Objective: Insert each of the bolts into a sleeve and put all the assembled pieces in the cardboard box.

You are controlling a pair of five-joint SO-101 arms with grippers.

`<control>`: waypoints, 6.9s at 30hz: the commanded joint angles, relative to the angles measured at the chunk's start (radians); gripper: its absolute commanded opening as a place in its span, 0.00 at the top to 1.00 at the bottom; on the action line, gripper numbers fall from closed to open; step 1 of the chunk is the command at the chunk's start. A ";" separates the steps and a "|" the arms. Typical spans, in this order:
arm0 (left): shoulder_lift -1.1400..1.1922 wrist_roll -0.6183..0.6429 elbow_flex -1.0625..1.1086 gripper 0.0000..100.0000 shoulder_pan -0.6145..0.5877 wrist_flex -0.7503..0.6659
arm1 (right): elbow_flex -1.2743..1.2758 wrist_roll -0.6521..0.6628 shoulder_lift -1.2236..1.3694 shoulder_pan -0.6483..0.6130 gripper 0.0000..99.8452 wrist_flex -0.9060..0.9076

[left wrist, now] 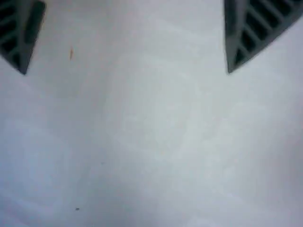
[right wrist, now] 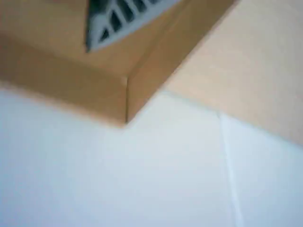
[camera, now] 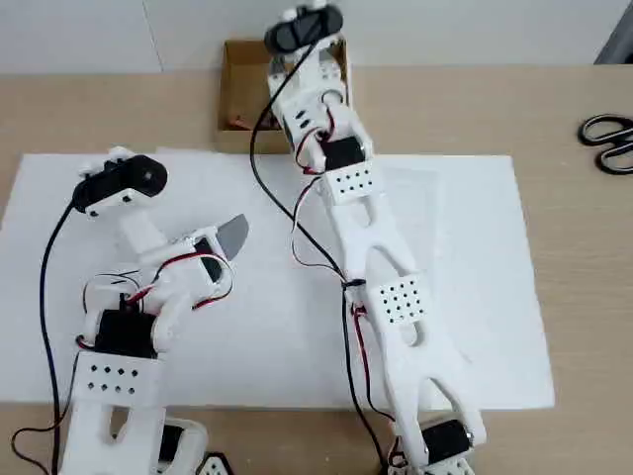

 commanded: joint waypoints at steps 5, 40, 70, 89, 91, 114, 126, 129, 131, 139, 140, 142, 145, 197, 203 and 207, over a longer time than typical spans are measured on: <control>-0.084 -0.051 -0.091 0.75 -0.002 -0.017 | -0.115 -0.003 -0.177 0.031 0.80 0.295; -0.901 -0.146 0.387 0.74 -0.002 -0.206 | 0.117 -0.003 -1.451 0.119 0.80 1.099; -0.901 -0.143 0.694 0.74 -0.003 -0.402 | 2.906 -0.005 -2.664 0.177 0.80 -0.059; -0.899 -0.143 0.783 0.75 0.002 -0.331 | 3.262 -0.006 -2.908 0.176 0.80 -0.056; -0.899 -0.143 0.783 0.75 0.002 -0.295 | 3.262 -0.008 -2.915 0.176 0.80 -0.004; -0.901 -0.141 0.783 0.75 -0.005 -0.083 | 3.262 -0.008 -2.916 0.176 0.80 0.056; -0.901 -0.141 0.783 0.75 -0.005 -0.083 | 3.262 -0.008 -2.916 0.176 0.80 0.056; -0.901 -0.141 0.783 0.75 -0.005 -0.083 | 3.262 -0.008 -2.916 0.176 0.80 0.056; -0.901 -0.141 0.783 0.75 -0.005 -0.083 | 3.262 -0.008 -2.916 0.176 0.80 0.056; -0.901 -0.141 0.783 0.75 -0.005 -0.083 | 3.262 -0.008 -2.916 0.176 0.80 0.056; -0.901 -0.141 0.783 0.75 -0.005 -0.083 | 3.262 -0.008 -2.916 0.176 0.80 0.056; -0.901 -0.141 0.783 0.75 -0.005 -0.083 | 3.262 -0.008 -2.916 0.176 0.80 0.056; -0.901 -0.141 0.783 0.75 -0.005 -0.083 | 3.262 -0.008 -2.916 0.176 0.80 0.056; -0.901 -0.141 0.783 0.75 -0.005 -0.083 | 3.262 -0.008 -2.916 0.176 0.80 0.058; -0.901 -0.141 0.783 0.75 -0.005 -0.083 | 3.262 -0.008 -2.916 0.176 0.80 0.058; -0.901 -0.141 0.783 0.75 -0.005 -0.083 | 3.262 -0.008 -2.916 0.176 0.80 0.058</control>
